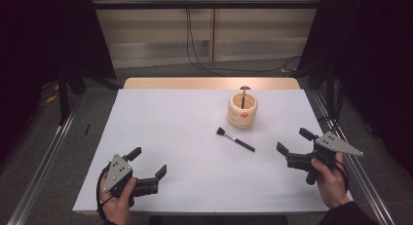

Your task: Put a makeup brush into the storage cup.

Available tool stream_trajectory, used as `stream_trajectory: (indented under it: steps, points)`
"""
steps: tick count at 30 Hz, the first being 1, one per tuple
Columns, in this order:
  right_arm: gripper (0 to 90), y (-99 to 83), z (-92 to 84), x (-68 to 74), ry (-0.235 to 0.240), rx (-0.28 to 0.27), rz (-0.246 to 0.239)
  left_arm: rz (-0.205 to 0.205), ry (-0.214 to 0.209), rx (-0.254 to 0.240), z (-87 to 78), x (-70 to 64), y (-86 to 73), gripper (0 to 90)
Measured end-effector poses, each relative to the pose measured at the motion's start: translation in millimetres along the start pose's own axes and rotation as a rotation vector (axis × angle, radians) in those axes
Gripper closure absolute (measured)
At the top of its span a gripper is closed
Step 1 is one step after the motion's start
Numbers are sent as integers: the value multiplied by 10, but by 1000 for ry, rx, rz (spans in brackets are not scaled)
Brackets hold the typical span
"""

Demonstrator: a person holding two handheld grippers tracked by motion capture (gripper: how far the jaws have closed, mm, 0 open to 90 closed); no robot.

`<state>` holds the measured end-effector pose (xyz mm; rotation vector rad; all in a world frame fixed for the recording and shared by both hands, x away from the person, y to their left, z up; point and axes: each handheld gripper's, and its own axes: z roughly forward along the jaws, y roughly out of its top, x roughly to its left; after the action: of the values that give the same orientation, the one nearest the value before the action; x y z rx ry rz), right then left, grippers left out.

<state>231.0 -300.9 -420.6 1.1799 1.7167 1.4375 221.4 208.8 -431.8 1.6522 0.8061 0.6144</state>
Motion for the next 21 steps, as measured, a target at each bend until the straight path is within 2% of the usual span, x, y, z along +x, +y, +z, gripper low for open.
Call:
stream_trajectory:
  steps: [8, 10, 13, 21]
  points:
    - [0, -147, -229, 47, 2, -1, 48, -3, 13, -7, -47, -12, 3, 16]
    - [0, -165, -255, 39, 8, 1, 29, -4, 9, -6, -45, -7, 5, 16]
    - [0, -191, -257, 34, 11, 0, 33, 10, 9, -5, -43, -7, 12, 16]
    - [2, -214, -263, 20, 14, 1, 53, 7, 7, -11, -46, -7, 15, 16]
